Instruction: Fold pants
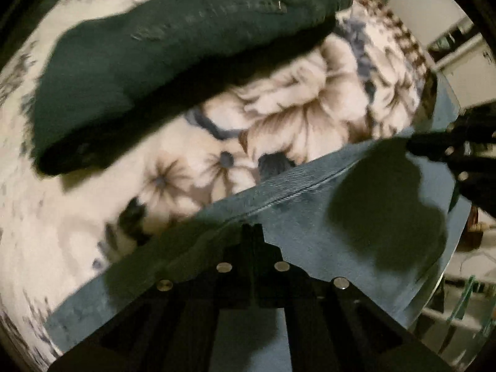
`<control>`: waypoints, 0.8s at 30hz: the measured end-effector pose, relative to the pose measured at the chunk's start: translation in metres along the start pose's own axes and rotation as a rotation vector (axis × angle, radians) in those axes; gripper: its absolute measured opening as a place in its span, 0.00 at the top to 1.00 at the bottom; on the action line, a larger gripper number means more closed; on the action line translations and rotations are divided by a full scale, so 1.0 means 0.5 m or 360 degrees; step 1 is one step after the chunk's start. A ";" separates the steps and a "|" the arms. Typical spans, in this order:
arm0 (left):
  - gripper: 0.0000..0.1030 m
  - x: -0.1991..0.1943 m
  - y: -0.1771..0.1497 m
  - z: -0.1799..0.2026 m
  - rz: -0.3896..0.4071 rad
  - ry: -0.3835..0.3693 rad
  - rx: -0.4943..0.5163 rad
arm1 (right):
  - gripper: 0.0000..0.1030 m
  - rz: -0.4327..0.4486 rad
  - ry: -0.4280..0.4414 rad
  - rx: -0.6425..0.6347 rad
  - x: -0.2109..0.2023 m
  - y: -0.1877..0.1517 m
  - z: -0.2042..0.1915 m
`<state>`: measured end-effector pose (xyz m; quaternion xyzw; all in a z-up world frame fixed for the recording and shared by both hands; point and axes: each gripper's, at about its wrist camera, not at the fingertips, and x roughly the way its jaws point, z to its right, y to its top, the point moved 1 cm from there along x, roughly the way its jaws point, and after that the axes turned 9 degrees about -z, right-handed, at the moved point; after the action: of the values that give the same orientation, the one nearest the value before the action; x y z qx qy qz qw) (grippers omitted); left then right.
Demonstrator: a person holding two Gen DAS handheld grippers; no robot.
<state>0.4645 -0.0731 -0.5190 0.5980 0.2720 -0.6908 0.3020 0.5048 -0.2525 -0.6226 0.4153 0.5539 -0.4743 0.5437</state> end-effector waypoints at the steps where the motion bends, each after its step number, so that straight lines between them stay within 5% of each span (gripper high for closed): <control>1: 1.00 -0.017 -0.012 0.002 0.0040 0.0003 -0.0032 | 0.97 0.0010 0.0010 0.0019 -0.003 -0.010 0.002; 10: 1.00 -0.162 -0.159 0.038 0.0274 -0.0013 -0.0332 | 0.97 0.0084 0.0069 0.0101 -0.046 -0.119 0.001; 17: 1.00 -0.203 -0.331 0.127 0.0281 -0.0042 -0.0543 | 0.97 0.0140 0.0167 0.0105 -0.104 -0.261 -0.041; 24: 1.00 -0.150 -0.499 0.199 0.0204 -0.0087 -0.0776 | 0.97 0.0127 0.0161 0.0007 -0.085 -0.441 -0.133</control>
<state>0.2211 0.0279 -0.4273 0.5048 0.3839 -0.6001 0.4876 0.2784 -0.2305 -0.5665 0.4616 0.5628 -0.4319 0.5326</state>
